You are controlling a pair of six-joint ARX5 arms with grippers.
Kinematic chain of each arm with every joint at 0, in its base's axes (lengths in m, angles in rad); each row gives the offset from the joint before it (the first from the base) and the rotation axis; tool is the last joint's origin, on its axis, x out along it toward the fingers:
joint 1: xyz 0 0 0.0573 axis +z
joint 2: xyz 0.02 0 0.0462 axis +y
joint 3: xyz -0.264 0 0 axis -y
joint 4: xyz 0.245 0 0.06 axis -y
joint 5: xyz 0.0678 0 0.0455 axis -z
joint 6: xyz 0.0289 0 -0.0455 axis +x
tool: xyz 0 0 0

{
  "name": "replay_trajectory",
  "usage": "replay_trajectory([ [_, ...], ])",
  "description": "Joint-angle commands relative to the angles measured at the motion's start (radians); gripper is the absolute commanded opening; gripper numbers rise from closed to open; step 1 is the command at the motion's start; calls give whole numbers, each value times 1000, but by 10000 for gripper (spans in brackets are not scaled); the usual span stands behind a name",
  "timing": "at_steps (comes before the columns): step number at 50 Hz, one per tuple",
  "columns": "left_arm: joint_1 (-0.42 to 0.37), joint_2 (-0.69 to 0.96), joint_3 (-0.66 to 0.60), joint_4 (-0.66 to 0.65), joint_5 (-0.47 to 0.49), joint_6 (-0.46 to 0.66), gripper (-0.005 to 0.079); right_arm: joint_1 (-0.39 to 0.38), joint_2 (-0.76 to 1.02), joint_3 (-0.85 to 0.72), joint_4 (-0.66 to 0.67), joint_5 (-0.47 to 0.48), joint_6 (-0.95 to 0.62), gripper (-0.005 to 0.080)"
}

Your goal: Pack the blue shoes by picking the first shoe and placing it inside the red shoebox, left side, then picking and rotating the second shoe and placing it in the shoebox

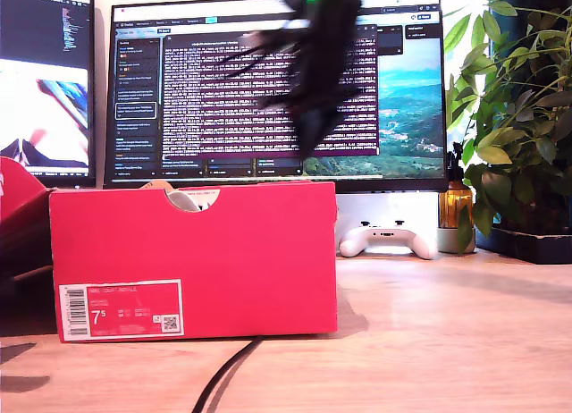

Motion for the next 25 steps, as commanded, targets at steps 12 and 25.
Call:
replay_trajectory([
  [12,-11,-202,-19,-217,-61,76,-21,-78,-109,12,-67,-106,6,-8],
  [25,-11,-395,-19,-375,-138,119,-21,-126,-118,9,-118,-118,11,-8],
])
